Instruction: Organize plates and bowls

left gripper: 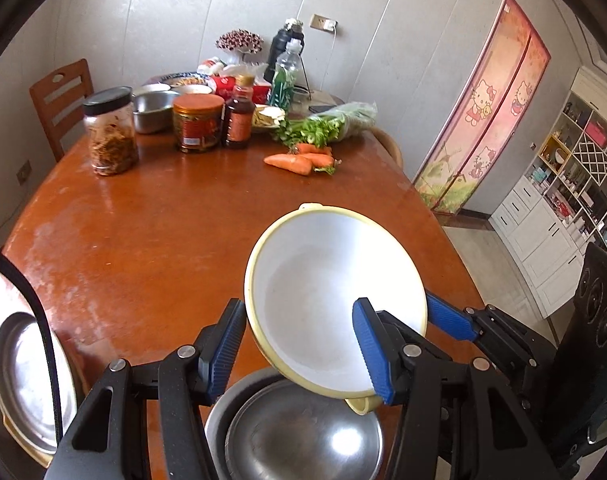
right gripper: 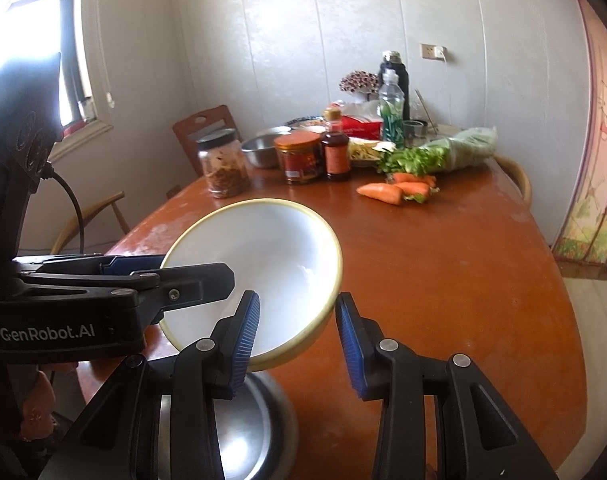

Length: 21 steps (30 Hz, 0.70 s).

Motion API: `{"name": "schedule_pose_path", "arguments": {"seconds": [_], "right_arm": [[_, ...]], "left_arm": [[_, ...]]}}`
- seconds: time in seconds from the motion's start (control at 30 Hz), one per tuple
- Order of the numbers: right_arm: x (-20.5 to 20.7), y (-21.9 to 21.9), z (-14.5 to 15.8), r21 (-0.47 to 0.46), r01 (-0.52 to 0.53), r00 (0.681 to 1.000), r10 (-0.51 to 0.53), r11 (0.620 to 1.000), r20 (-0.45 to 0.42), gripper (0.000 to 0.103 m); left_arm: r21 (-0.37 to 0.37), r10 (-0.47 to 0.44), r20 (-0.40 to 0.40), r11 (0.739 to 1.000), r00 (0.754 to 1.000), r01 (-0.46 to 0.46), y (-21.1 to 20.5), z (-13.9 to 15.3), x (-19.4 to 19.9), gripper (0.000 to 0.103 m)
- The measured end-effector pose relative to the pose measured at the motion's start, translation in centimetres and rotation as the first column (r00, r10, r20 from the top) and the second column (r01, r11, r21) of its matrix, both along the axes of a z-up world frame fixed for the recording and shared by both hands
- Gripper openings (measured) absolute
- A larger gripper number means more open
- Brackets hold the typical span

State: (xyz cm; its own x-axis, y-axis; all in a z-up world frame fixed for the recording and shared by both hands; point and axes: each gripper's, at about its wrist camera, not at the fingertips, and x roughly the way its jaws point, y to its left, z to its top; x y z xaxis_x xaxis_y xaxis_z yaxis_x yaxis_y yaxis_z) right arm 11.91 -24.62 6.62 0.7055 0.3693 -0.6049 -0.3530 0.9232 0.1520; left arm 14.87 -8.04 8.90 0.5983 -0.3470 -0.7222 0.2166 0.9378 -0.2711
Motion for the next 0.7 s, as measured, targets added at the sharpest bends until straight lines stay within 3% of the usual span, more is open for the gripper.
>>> {"name": "schedule_pose_path", "arguments": {"seconds": [0.7], "right_arm": [[-6.4, 2.9, 1.9, -0.031, -0.016, 0.996, 0.019, 0.999, 0.086, 0.042]], "left_arm": [[-0.021, 0.014, 0.094, 1.000, 0.995, -0.012, 2.9, 1.6, -6.8, 0.055]]}}
